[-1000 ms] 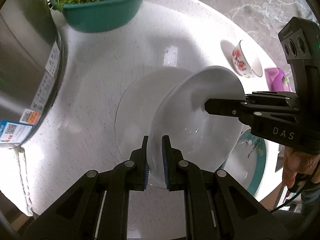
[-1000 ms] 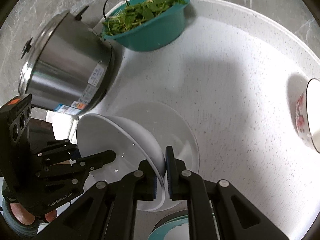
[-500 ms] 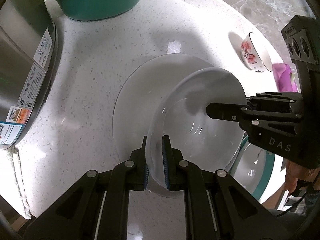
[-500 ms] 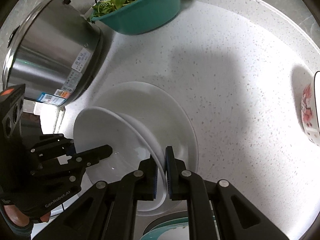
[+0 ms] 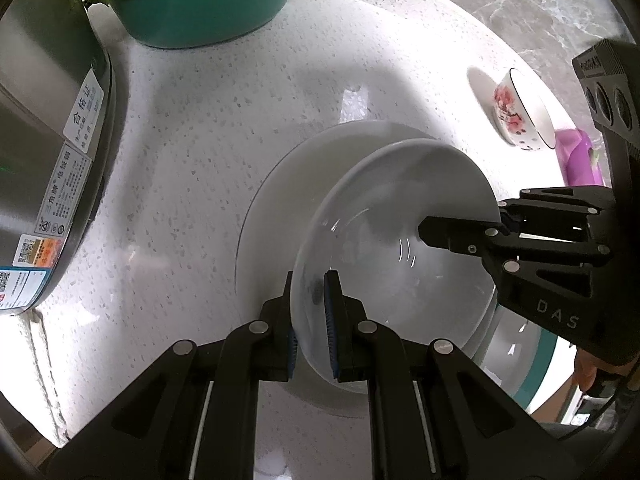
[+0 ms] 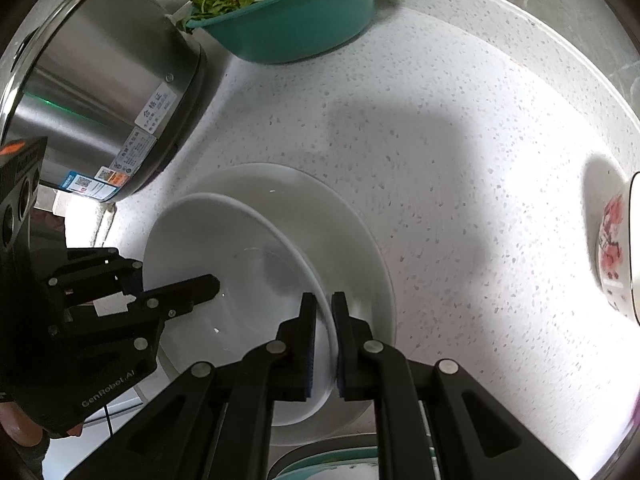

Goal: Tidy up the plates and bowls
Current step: 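Lower the white bowl into the deep white plate and open both grippers, then move both grippers to the red-floral white bowl by the wall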

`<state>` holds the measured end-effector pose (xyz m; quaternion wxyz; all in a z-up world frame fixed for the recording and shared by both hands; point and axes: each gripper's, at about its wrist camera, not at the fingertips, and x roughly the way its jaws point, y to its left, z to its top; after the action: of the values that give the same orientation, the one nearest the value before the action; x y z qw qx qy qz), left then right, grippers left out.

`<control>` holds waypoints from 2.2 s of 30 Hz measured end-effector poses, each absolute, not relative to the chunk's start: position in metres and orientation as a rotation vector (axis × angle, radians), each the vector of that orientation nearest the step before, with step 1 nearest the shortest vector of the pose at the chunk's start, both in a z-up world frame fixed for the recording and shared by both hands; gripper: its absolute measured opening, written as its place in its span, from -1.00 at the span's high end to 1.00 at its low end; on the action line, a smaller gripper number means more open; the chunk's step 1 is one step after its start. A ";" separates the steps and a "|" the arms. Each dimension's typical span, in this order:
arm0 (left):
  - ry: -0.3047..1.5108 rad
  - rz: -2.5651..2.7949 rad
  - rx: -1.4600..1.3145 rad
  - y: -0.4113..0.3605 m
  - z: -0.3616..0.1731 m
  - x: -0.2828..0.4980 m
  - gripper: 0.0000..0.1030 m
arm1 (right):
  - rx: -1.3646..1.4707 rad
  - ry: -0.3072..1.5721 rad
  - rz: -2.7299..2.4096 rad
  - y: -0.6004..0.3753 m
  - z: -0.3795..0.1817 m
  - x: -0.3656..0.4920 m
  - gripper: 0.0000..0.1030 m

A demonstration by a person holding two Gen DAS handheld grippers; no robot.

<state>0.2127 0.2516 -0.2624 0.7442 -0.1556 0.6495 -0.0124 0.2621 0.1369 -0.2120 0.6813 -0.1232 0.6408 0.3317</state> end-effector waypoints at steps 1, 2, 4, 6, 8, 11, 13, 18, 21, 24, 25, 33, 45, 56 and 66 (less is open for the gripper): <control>1.421 -0.025 -0.341 0.252 -0.262 0.213 0.81 | -0.271 1.437 0.746 0.137 -0.213 0.262 0.80; 1.419 -0.022 -0.342 0.252 -0.263 0.214 0.81 | -0.267 1.437 0.747 0.138 -0.213 0.262 0.80; 1.418 -0.020 -0.342 0.253 -0.262 0.214 0.81 | -0.265 1.436 0.751 0.139 -0.214 0.262 0.80; 1.418 -0.019 -0.341 0.252 -0.263 0.216 0.80 | -0.261 1.439 0.753 0.140 -0.215 0.263 0.80; 1.418 -0.019 -0.341 0.254 -0.263 0.215 0.79 | -0.258 1.440 0.756 0.138 -0.215 0.264 0.79; 1.414 -0.017 -0.343 0.254 -0.262 0.216 0.79 | -0.253 1.436 0.760 0.136 -0.214 0.266 0.79; 1.408 -0.017 -0.352 0.252 -0.264 0.219 0.79 | -0.248 1.432 0.761 0.134 -0.214 0.267 0.78; 1.396 -0.018 -0.374 0.256 -0.263 0.216 0.73 | -0.230 1.431 0.763 0.131 -0.212 0.268 0.68; 1.389 -0.025 -0.391 0.258 -0.260 0.215 0.65 | -0.229 1.434 0.780 0.134 -0.210 0.266 0.44; 1.374 -0.032 -0.393 0.255 -0.256 0.213 0.51 | -0.236 1.431 0.792 0.138 -0.208 0.261 0.25; 1.370 -0.029 -0.386 0.254 -0.254 0.212 0.50 | -0.235 1.430 0.787 0.138 -0.207 0.260 0.25; 1.300 -0.047 -0.382 0.256 -0.226 0.205 -0.28 | -0.177 1.416 0.775 0.127 -0.195 0.266 0.24; 1.201 -0.054 -0.388 0.257 -0.168 0.189 -1.00 | 0.022 1.299 0.766 0.070 -0.137 0.273 -0.67; 1.136 -0.333 -0.352 0.179 -0.113 0.239 -0.99 | 0.418 1.088 0.580 -0.101 -0.075 0.288 -0.74; 1.230 -0.431 -0.193 0.098 -0.116 0.348 -1.00 | 0.557 1.065 0.353 -0.212 -0.081 0.298 -0.74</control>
<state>0.3483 0.0982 -0.1158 0.7908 -0.0898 0.5713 -0.2003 0.2982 -0.2116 -0.0815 0.8102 0.2604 0.4985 0.1651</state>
